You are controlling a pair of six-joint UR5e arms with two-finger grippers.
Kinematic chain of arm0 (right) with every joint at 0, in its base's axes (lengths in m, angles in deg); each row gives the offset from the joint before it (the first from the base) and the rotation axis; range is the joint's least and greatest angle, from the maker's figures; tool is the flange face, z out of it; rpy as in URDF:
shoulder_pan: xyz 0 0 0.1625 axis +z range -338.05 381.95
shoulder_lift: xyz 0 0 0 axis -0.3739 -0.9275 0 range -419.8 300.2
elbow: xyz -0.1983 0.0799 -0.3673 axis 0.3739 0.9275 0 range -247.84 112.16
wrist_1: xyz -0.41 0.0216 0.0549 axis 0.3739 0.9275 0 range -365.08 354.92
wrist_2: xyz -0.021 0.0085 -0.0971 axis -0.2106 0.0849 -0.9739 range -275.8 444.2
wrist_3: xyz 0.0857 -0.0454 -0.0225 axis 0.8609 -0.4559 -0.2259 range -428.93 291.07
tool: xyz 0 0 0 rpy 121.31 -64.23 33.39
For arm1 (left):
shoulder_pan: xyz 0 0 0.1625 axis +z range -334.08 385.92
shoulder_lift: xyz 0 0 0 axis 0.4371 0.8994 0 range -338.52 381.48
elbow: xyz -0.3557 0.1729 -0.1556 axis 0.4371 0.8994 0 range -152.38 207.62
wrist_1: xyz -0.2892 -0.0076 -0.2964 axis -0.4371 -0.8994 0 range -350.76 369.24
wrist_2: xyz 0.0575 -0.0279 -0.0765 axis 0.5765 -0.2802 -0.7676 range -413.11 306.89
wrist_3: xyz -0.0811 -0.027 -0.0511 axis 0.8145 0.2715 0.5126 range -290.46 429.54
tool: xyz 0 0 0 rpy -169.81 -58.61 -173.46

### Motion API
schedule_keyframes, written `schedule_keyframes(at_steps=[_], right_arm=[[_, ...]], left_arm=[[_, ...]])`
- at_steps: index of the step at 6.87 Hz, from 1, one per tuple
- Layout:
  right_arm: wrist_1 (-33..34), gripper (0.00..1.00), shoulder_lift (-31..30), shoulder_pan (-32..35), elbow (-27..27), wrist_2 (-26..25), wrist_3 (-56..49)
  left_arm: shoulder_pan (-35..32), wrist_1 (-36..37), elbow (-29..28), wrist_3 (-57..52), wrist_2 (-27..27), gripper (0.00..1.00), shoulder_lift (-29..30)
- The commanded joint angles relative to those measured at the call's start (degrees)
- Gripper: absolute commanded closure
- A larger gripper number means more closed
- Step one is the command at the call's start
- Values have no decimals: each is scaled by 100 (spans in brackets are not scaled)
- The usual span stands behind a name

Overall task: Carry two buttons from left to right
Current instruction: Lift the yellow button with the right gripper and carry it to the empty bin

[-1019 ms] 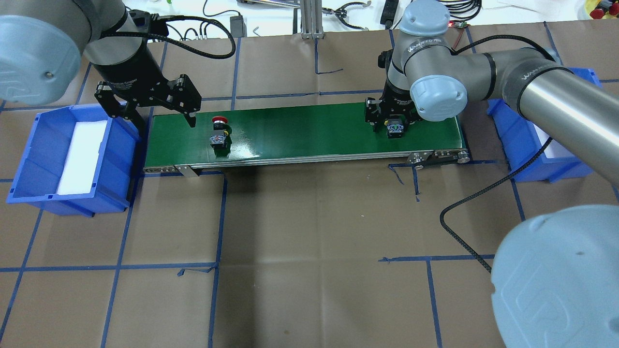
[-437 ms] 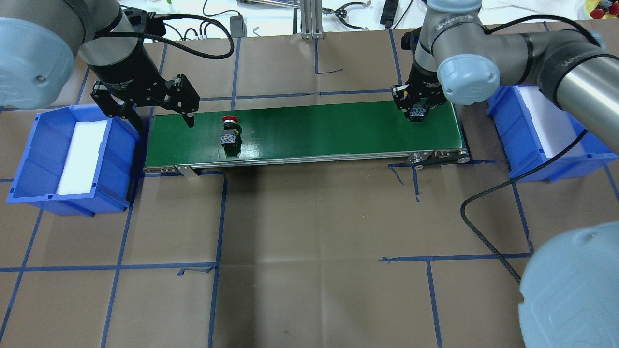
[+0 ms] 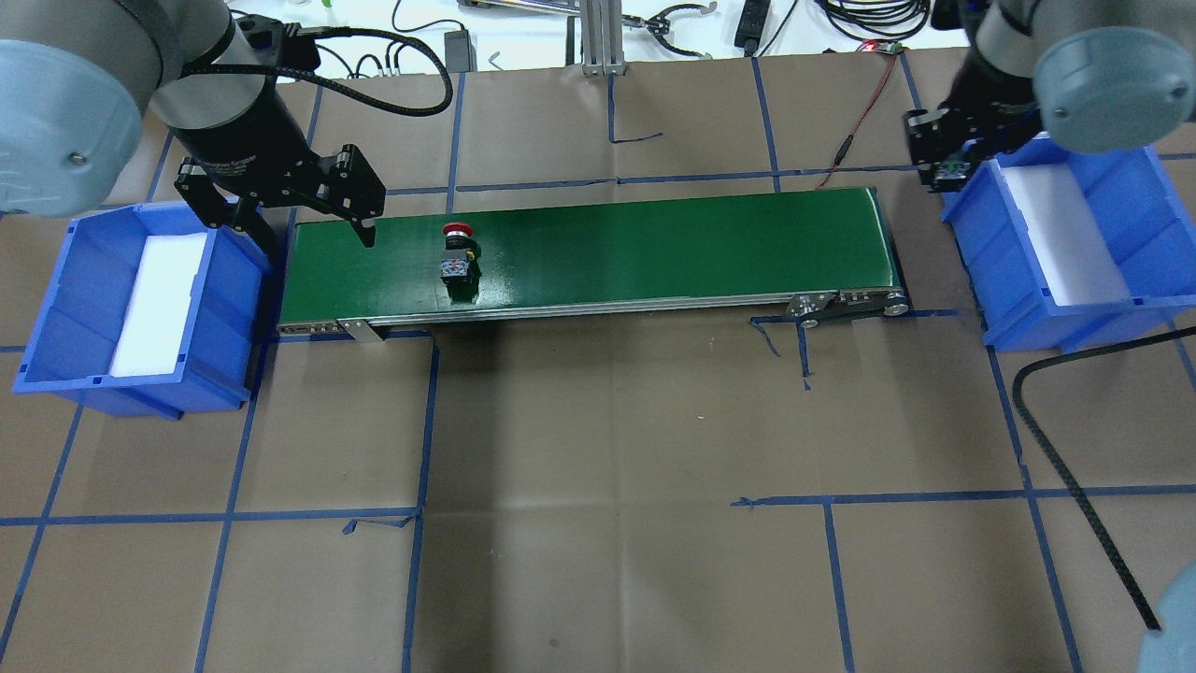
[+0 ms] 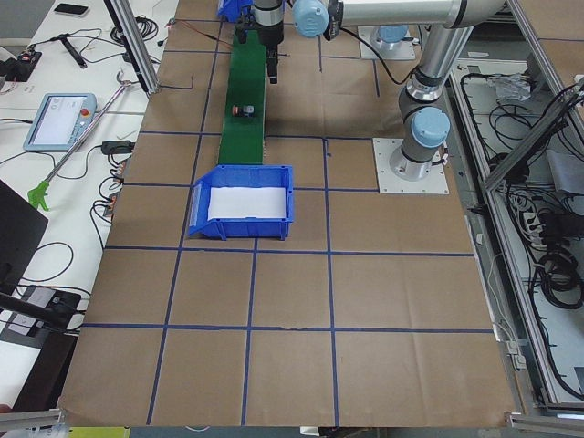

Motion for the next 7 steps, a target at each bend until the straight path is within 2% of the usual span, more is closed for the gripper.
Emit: schedule_keyframes(at_steps=[1, 3, 4, 5, 6, 7], right_arm=[[-62, 96, -13, -1214, -67, 381, -1664], [9, 96, 372, -1841, -59, 601, -2487], [253, 96, 601, -1948, -85, 698, -2637], [821, 96, 838, -1950, -155, 708, -2656], [1209, 96, 1032, -1950, -408, 708, -2639], [1274, 96, 1060, -1950, -637, 708, -2613]], left_arm=[[4, 12, 19, -10, 9, 0, -18], [4, 3, 28, -10, 9, 0, -18], [-4, 12, 28, -10, 0, 0, -18], [-5, 12, 19, -1, 0, 0, -18], [-5, 12, 19, 8, -9, 0, -18], [-5, 12, 19, 8, -9, 0, -9]])
